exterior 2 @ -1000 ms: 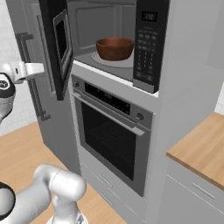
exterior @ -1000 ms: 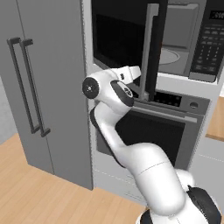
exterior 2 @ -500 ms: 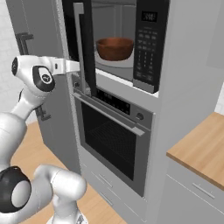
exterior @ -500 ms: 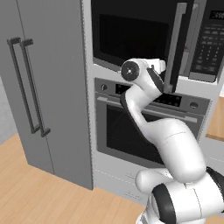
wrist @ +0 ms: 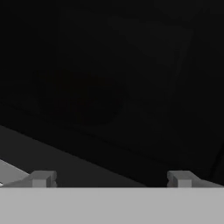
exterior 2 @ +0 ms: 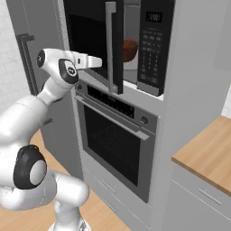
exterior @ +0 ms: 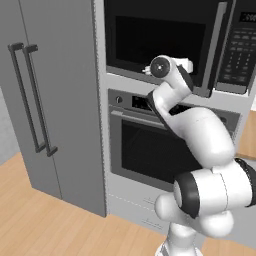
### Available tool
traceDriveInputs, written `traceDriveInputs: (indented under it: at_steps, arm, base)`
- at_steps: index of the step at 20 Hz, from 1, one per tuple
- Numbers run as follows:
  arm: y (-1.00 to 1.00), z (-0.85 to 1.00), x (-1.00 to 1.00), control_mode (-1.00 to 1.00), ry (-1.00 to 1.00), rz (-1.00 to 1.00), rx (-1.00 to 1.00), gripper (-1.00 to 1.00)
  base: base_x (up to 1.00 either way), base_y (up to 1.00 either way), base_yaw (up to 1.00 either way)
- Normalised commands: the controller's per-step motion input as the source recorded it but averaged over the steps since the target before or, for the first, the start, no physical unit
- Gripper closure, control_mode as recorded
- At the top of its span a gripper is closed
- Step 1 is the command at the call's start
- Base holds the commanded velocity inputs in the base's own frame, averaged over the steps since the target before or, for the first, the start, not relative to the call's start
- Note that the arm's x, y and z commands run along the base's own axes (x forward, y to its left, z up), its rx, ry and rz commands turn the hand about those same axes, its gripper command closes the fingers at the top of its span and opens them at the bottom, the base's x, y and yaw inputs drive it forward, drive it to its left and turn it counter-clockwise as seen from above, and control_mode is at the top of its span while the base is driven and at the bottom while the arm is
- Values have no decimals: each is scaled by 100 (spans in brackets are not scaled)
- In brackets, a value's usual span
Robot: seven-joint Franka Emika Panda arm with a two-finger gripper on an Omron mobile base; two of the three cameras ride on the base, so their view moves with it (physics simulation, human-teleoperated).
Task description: Pick the mushroom from the sink and place it in the bowl. Then pick the bowl and place it in the microwave. Then close the microwave door and press the start button.
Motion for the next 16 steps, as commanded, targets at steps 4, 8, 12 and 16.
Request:
traceDriveInputs:
  at_steps: [4, 8, 12, 16]
  arm:
    - [-41, 0, 44, -100, 0, 0, 5, -100]
    - [-49, 0, 55, -100, 0, 0, 5, -100]
    - [-46, 0, 69, -100, 0, 0, 5, -100]
    - [-18, -13, 64, -100, 11, 1, 3, -100]
  base:
    - [0, 0, 0]
    - [0, 0, 0]
    - [0, 0, 0]
    - [0, 0, 0]
